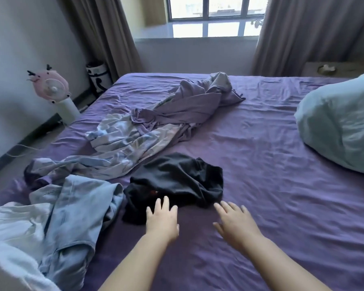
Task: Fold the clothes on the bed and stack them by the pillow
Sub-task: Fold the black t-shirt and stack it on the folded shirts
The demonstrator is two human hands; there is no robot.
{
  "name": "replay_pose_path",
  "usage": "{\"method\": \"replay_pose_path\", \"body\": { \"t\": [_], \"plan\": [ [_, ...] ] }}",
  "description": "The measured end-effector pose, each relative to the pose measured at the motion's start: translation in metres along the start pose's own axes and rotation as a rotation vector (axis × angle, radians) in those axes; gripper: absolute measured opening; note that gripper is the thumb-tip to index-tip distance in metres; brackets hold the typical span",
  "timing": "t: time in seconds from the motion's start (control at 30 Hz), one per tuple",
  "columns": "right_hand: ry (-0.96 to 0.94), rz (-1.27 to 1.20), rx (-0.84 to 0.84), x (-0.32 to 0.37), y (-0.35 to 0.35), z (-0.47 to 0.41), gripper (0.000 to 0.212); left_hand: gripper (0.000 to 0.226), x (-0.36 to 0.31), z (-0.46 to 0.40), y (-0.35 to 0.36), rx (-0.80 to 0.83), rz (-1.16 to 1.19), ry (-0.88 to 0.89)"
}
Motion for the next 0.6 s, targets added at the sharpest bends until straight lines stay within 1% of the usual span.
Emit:
{"method": "replay_pose_path", "body": {
  "t": [0.1,0.2,0.33,0.37,0.43,0.53,0.57,0.6],
  "plan": [
    [-0.032,0.005,-0.002,0.031,0.002,-0.034,0.060,0.053,0.038,-0.018,0.004,-0.006,0.037,-0.050],
    [-0.066,0.015,0.020,0.051,0.011,-0.063,0.057,0.055,0.065,-0.031,0.020,0.037,0.088,-0.071],
    [-0.134,0.098,0.076,0.070,0.022,-0.093,0.042,0.066,0.074,-0.041,0.045,0.108,0.134,0.021],
    [-0.141,0.126,0.089,0.072,0.025,-0.099,0.041,0.070,0.073,-0.044,0.049,0.114,0.129,0.049],
    [-0.127,0.151,0.095,0.073,0.029,-0.108,0.046,0.078,0.071,-0.049,0.058,0.114,0.089,0.073],
    [-0.125,0.164,0.058,0.072,0.029,-0.110,0.053,0.085,0.070,-0.057,0.065,0.069,-0.001,0.072],
    [-0.139,0.152,0.043,0.072,0.027,-0.109,0.054,0.082,0.070,-0.058,0.060,0.006,-0.030,0.057],
    [-0.155,0.133,0.032,0.070,0.026,-0.107,0.053,0.075,0.069,-0.057,0.051,-0.112,-0.043,0.043]
  ]
}}
Point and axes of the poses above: each hand's wrist, its own z-axis away from the middle knuckle, its own y-axis out of the palm, x = y × z, the point moved 6 cm from there along -z, towards the middle knuckle, and after that the axes turned 5 degrees about -z, right-handed, at the moved point
